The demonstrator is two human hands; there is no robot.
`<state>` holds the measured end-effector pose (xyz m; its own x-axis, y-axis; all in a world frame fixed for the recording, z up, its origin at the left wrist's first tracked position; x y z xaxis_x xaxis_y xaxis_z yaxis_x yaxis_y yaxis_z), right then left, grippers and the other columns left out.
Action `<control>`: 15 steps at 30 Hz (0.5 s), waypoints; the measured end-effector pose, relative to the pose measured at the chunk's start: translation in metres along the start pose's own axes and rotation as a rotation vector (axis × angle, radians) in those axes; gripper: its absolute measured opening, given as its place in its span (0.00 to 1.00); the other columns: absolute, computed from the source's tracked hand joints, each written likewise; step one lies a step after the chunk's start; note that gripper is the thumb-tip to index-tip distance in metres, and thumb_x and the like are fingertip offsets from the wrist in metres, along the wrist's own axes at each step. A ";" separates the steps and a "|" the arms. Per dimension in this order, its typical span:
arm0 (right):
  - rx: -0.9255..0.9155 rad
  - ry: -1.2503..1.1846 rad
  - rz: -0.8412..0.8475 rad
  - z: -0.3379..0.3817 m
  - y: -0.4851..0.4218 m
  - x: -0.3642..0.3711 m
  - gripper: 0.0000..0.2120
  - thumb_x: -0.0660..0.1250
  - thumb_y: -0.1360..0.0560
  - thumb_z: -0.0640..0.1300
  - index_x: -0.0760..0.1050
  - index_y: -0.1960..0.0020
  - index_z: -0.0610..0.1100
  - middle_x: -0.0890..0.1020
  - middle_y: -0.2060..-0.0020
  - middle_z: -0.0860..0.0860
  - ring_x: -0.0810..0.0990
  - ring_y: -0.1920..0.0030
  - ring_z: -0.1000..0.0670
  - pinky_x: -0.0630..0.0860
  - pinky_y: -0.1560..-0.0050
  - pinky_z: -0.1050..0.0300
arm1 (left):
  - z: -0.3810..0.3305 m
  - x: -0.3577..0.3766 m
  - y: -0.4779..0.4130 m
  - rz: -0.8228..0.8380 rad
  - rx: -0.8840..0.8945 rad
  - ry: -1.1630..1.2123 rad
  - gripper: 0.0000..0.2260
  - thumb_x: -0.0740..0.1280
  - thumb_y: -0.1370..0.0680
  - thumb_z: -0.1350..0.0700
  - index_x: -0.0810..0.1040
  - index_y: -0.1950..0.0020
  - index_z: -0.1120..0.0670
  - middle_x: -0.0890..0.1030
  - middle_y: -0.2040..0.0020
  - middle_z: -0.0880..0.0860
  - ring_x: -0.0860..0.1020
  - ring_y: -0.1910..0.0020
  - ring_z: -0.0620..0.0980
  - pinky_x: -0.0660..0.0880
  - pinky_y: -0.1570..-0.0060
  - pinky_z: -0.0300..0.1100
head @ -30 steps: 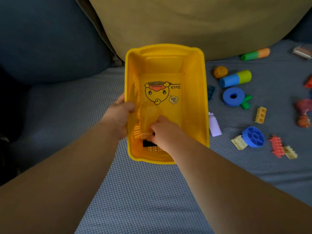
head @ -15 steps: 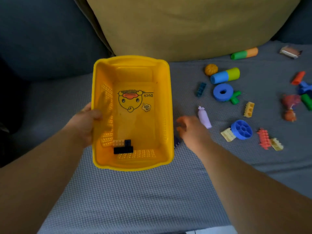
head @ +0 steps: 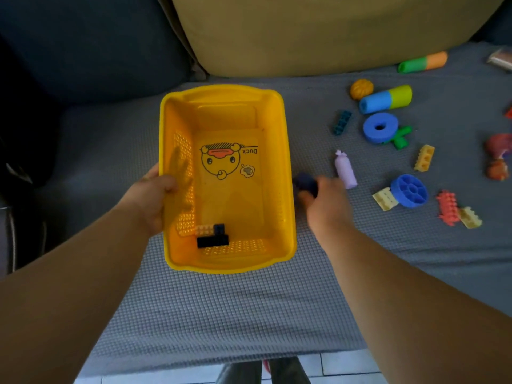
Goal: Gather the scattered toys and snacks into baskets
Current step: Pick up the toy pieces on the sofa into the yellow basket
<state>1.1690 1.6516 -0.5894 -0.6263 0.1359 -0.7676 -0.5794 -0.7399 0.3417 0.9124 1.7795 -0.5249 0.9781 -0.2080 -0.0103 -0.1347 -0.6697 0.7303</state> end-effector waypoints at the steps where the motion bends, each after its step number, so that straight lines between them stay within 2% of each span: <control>1: 0.023 -0.135 -0.153 0.008 -0.002 -0.014 0.20 0.63 0.21 0.49 0.68 0.31 0.44 0.70 0.36 0.45 0.75 0.42 0.45 0.72 0.43 0.50 | 0.000 0.003 0.001 0.005 -0.003 0.008 0.19 0.59 0.22 0.65 0.77 0.46 0.40 0.83 0.45 0.55 0.81 0.47 0.61 0.79 0.55 0.58; 3: -0.078 -0.255 -0.373 0.031 0.000 -0.041 0.22 0.62 0.21 0.49 0.65 0.29 0.44 0.71 0.36 0.46 0.72 0.38 0.49 0.69 0.41 0.56 | -0.001 0.014 0.002 0.025 -0.010 0.030 0.18 0.58 0.22 0.65 0.77 0.47 0.41 0.84 0.48 0.54 0.82 0.49 0.60 0.79 0.57 0.56; 4: -0.187 -0.280 -0.407 0.045 0.003 -0.050 0.21 0.63 0.21 0.48 0.66 0.30 0.45 0.72 0.37 0.48 0.72 0.39 0.51 0.69 0.43 0.59 | -0.002 0.021 0.003 0.043 -0.017 0.042 0.18 0.59 0.21 0.65 0.77 0.47 0.41 0.85 0.51 0.53 0.83 0.51 0.59 0.80 0.59 0.55; 6: -0.413 -0.270 -0.268 0.074 0.011 -0.053 0.19 0.64 0.22 0.47 0.69 0.33 0.46 0.74 0.40 0.49 0.73 0.42 0.52 0.69 0.46 0.61 | -0.006 0.037 0.006 0.059 -0.018 0.057 0.18 0.59 0.21 0.65 0.78 0.46 0.43 0.87 0.57 0.51 0.85 0.58 0.56 0.81 0.64 0.52; 8: -0.528 -0.096 0.010 0.091 0.017 -0.035 0.17 0.64 0.22 0.47 0.70 0.34 0.47 0.75 0.42 0.48 0.74 0.43 0.50 0.69 0.47 0.59 | -0.010 0.055 0.007 0.070 0.013 0.063 0.18 0.58 0.22 0.67 0.79 0.46 0.46 0.86 0.57 0.54 0.85 0.63 0.55 0.81 0.68 0.51; 10: -0.529 0.108 0.188 0.091 0.021 -0.010 0.14 0.63 0.21 0.48 0.72 0.36 0.48 0.75 0.44 0.47 0.75 0.44 0.47 0.71 0.48 0.55 | -0.013 0.072 0.008 0.086 0.034 0.067 0.19 0.58 0.23 0.68 0.80 0.47 0.47 0.85 0.54 0.57 0.84 0.61 0.57 0.82 0.64 0.55; 12: -0.442 0.225 0.286 0.083 0.020 0.006 0.15 0.61 0.20 0.48 0.71 0.35 0.47 0.74 0.43 0.47 0.75 0.44 0.46 0.72 0.48 0.54 | -0.015 0.084 0.008 0.117 0.024 0.060 0.19 0.59 0.23 0.68 0.80 0.47 0.47 0.86 0.54 0.56 0.85 0.59 0.58 0.82 0.61 0.56; 15: -0.395 0.372 0.361 0.067 0.017 0.014 0.16 0.59 0.20 0.49 0.72 0.34 0.46 0.70 0.40 0.46 0.76 0.46 0.45 0.74 0.48 0.55 | -0.016 0.094 0.005 0.167 0.004 0.032 0.18 0.59 0.22 0.68 0.79 0.48 0.46 0.87 0.60 0.52 0.85 0.64 0.54 0.82 0.68 0.50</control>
<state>1.1160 1.6849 -0.5580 -0.4824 -0.3511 -0.8025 -0.0863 -0.8927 0.4424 1.0057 1.7681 -0.5109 0.9467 -0.2934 0.1327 -0.2961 -0.6310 0.7171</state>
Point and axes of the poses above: each hand's wrist, its own y-axis away from the middle knuckle, its own x-axis out of the palm, z = x × y, the point moved 1 cm from there along -y, towards the middle knuckle
